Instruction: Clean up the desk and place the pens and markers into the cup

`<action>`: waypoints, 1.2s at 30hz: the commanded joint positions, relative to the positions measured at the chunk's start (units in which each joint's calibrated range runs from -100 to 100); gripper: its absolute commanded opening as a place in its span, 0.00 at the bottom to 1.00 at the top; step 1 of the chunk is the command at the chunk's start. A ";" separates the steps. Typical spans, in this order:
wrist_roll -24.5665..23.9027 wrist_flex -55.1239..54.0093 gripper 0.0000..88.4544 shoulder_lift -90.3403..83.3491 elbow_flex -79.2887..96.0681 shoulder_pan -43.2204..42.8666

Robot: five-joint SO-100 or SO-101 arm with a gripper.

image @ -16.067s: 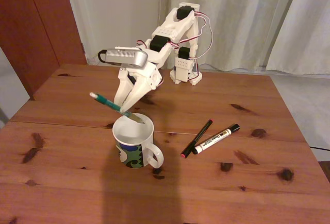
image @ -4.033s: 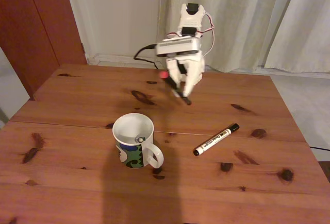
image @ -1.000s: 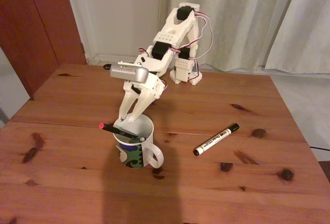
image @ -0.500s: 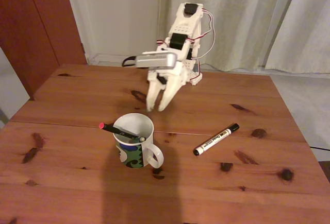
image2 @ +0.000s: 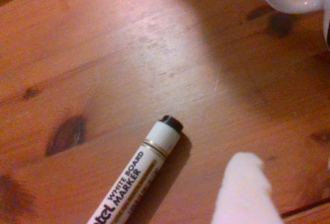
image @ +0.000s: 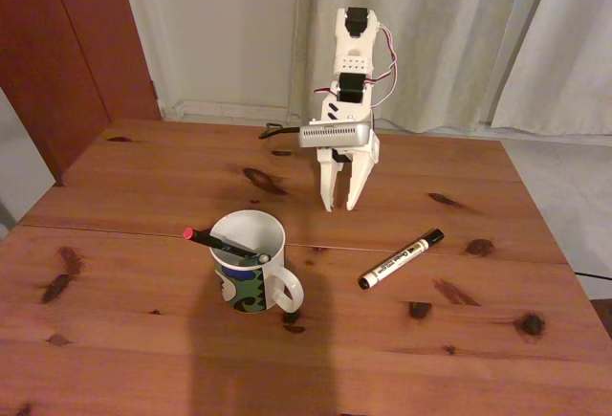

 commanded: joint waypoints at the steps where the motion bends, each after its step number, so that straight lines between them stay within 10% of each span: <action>1: 0.11 -0.71 0.14 -2.15 -0.20 -1.88; 36: 7.76 -5.70 0.14 3.56 -3.99 -8.32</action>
